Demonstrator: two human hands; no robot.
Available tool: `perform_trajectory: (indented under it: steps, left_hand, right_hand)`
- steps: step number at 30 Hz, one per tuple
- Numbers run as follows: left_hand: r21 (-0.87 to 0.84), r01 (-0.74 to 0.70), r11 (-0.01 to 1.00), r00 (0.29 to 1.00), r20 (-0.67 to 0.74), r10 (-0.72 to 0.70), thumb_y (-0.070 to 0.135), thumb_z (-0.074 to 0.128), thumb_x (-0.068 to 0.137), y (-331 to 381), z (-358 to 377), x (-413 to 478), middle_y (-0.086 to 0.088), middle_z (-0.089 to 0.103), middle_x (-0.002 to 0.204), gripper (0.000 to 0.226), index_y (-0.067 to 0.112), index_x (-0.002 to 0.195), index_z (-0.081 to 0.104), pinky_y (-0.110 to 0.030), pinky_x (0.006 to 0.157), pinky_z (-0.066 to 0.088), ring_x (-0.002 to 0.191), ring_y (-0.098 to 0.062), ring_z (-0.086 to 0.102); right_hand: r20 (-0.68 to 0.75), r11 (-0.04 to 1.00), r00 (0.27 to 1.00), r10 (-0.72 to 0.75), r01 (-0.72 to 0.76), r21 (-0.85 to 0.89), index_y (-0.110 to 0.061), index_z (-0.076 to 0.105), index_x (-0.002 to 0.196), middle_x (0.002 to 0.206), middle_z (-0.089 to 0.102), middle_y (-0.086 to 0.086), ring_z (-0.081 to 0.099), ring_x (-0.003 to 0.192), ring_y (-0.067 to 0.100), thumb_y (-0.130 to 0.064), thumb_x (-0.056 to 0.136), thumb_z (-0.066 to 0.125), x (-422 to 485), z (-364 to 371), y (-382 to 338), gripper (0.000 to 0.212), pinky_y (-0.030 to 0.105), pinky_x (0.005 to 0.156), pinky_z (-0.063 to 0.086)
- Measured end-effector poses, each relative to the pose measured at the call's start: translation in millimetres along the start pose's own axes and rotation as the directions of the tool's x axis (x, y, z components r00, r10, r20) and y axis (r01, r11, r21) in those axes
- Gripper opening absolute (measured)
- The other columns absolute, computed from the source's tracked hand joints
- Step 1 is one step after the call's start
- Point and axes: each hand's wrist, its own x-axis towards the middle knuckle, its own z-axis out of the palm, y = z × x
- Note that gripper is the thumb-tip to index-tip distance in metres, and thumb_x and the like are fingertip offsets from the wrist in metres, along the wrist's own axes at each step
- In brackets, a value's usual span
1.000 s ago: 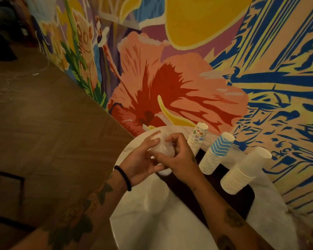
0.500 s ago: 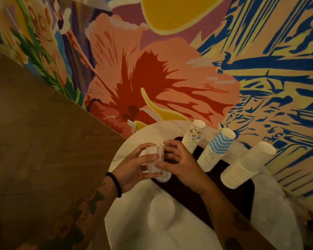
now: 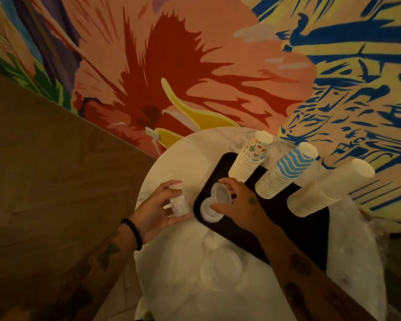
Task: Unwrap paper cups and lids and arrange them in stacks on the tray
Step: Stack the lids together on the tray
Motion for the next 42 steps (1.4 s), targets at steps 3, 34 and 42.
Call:
perform_trajectory:
  steps: [3,34,42]
  left_hand:
    - [-0.034,0.002,0.999,0.998,-0.057,-0.004,0.017,0.069,0.084,-11.2,-9.5,3.7,-0.018,0.050,0.142,0.039,0.022,0.123,0.065,-0.047,0.081,0.058,0.125,-0.040,0.055]
    - [0.135,0.041,0.990,0.999,0.018,-0.044,0.030,0.071,0.086,-29.6,25.4,30.2,-0.012,0.063,0.131,0.045,0.021,0.129,0.062,-0.050,0.090,0.056,0.119,-0.032,0.063]
    - [0.075,0.056,0.996,0.998,-0.025,-0.054,0.025,0.073,0.084,-33.5,22.8,31.8,-0.016,0.056,0.136,0.046,0.020,0.128,0.062,-0.054,0.092,0.055,0.122,-0.038,0.058]
  right_hand:
    - [0.093,0.976,0.995,-0.043,0.062,-0.211,-0.032,0.047,0.141,0.136,0.048,-0.004,0.048,0.126,0.018,-0.037,0.077,0.084,11.1,19.9,20.6,0.074,0.039,0.105,0.047]
    - [0.349,0.919,0.930,-0.112,-0.036,0.392,-0.042,0.055,0.134,0.133,0.059,-0.021,0.055,0.127,0.005,-0.035,0.074,0.084,8.1,13.3,12.4,0.067,0.047,0.107,0.049]
    - [0.271,0.878,0.958,-0.097,-0.046,0.476,-0.036,0.055,0.136,0.131,0.060,-0.017,0.059,0.122,0.005,-0.020,0.080,0.084,7.7,12.6,23.4,0.065,0.034,0.099,0.054]
